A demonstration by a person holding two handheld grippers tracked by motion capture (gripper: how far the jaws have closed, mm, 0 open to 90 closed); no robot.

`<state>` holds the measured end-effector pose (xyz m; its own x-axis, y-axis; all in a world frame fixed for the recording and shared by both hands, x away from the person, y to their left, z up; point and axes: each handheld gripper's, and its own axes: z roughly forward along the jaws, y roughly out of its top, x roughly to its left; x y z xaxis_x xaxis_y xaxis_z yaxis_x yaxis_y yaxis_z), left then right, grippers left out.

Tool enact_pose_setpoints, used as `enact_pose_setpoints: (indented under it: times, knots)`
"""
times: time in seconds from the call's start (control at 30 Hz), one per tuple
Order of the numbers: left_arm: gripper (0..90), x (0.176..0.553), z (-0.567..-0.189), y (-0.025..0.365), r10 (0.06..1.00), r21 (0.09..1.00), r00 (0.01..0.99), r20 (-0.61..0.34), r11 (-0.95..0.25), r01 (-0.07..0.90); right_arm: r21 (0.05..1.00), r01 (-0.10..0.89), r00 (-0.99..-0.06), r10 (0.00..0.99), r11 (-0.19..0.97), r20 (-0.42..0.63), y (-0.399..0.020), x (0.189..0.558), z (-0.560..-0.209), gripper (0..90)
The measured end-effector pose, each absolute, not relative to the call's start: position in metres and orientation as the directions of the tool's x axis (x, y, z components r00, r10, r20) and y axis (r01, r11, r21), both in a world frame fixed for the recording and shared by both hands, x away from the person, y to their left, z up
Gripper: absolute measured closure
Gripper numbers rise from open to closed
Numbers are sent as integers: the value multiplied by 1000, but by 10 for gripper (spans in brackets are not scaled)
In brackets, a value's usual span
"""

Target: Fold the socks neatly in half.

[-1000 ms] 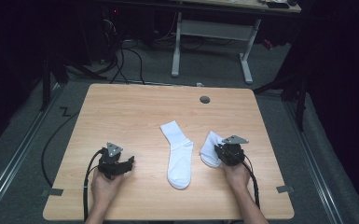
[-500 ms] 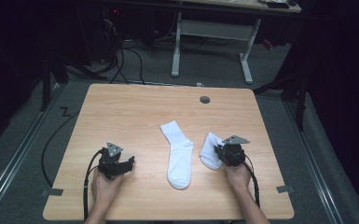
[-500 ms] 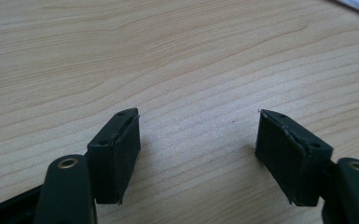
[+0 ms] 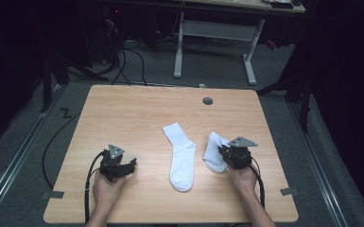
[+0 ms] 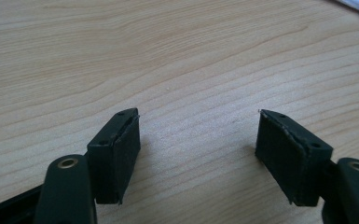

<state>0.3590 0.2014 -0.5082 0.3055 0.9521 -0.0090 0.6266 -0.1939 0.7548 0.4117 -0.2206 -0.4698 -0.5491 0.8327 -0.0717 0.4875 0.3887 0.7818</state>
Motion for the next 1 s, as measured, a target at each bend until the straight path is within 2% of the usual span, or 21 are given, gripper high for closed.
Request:
enact_pose_setpoints:
  times: [0.63,1.0]
  knots:
    - [309,359,-508,201,953,755,304,-10,-192,627,839,377,-604,791,392,-99,-205,374,-429,812]
    - [310,359,-508,201,953,756,302,-10,-191,627,856,332,-663,743,396,-87,-185,355,-424,812]
